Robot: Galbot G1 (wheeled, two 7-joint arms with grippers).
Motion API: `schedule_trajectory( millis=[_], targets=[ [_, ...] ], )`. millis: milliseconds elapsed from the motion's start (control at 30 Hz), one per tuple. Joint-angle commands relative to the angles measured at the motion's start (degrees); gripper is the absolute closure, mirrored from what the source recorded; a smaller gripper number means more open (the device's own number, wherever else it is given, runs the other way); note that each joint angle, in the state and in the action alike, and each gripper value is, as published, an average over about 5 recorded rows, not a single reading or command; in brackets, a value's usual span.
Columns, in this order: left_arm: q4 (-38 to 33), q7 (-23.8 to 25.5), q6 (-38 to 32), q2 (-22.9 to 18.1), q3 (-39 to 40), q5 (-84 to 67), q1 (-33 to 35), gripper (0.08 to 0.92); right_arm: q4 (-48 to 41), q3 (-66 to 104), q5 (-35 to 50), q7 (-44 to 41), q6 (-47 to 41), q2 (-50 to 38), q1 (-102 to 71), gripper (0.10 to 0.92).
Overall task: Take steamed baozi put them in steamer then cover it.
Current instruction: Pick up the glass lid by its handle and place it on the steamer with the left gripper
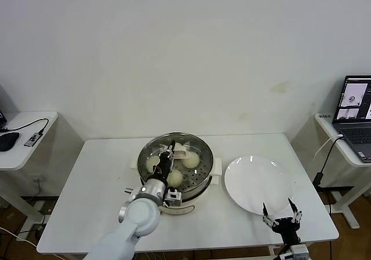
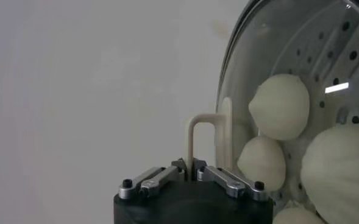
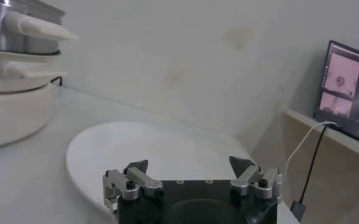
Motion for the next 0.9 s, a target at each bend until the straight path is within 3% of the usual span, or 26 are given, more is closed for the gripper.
schedule_trajectory(
  millis=[33, 233, 500, 633, 733, 900],
  targets=[
    [-1.1, -0.4, -0.4, 0.2, -0.2, -0.6, 0.6, 0.818, 0.0, -0.1, -0.1, 0.0, 0.0, 0.0, 0.0, 0.203],
    [-6.2, -1.8, -0.9, 1.6, -1.6, -1.9, 4.6, 0.649, 0.2, -0.3, -0.2, -0.2, -0.1, 0.0, -0.2, 0.203],
    [-17.9, -5.2, -3.5, 5.2, -7.2, -8.2, 15.2, 0.424, 0.7, -0.3, -0.1, -0.2, -0.2, -0.2, -0.6, 0.203],
    [-23.9, -8.8, -9.1, 6.0, -15.7, -15.3, 26.7, 0.303, 0.7, -0.6, 0.1, -0.3, 0.2, -0.3, -0.9, 0.203],
    [-25.6, -12.6, -14.3, 4.2, -25.5, -27.7, 36.6, 0.225, 1.0, -1.2, 1.2, -0.2, 0.9, -0.6, -1.3, 0.203],
    [-17.2, -18.4, -30.6, -2.4, -40.8, -59.2, 43.9, 0.180, 1.8, -3.1, 3.2, 0.3, 1.8, -1.9, -2.4, 0.203]
  ],
)
